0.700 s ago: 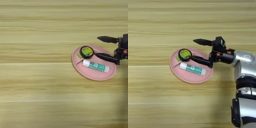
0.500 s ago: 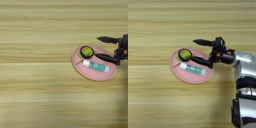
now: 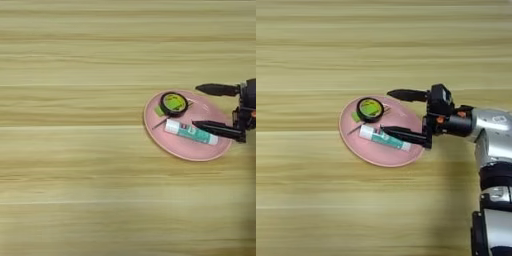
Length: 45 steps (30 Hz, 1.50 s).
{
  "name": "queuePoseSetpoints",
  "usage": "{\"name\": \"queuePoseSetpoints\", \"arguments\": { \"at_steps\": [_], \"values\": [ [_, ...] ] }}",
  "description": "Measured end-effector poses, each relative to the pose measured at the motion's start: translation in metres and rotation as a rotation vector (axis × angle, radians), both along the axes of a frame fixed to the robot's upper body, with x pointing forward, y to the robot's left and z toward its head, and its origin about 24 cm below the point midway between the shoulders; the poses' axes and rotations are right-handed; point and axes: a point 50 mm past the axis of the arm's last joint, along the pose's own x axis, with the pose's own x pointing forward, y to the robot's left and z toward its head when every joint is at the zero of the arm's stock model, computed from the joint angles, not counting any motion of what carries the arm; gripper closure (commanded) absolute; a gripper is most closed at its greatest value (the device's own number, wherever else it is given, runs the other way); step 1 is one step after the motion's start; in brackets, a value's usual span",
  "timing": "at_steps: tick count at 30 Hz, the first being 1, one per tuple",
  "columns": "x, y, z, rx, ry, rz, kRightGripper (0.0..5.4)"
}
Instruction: Move the objects on the table
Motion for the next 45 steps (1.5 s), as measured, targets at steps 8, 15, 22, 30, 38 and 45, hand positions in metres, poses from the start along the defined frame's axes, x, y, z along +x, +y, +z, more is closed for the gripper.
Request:
{"name": "queuePoseSetpoints", "arguments": {
  "at_steps": [8,15,22,30,38,45],
  "values": [
    [-0.003,0.000,-0.012,-0.105,0.022,0.007,0.04],
    [-0.004,-0.001,-0.023,-0.164,0.036,-0.003,0.04],
    [-0.006,-0.001,-0.034,-0.220,0.054,-0.014,0.04],
    [-0.008,0.001,-0.046,-0.289,0.063,-0.017,0.04],
    [-0.005,0.005,-0.051,-0.320,0.064,-0.030,0.04],
    [0.000,0.007,-0.056,-0.395,0.085,-0.043,0.04]
  ]
}}
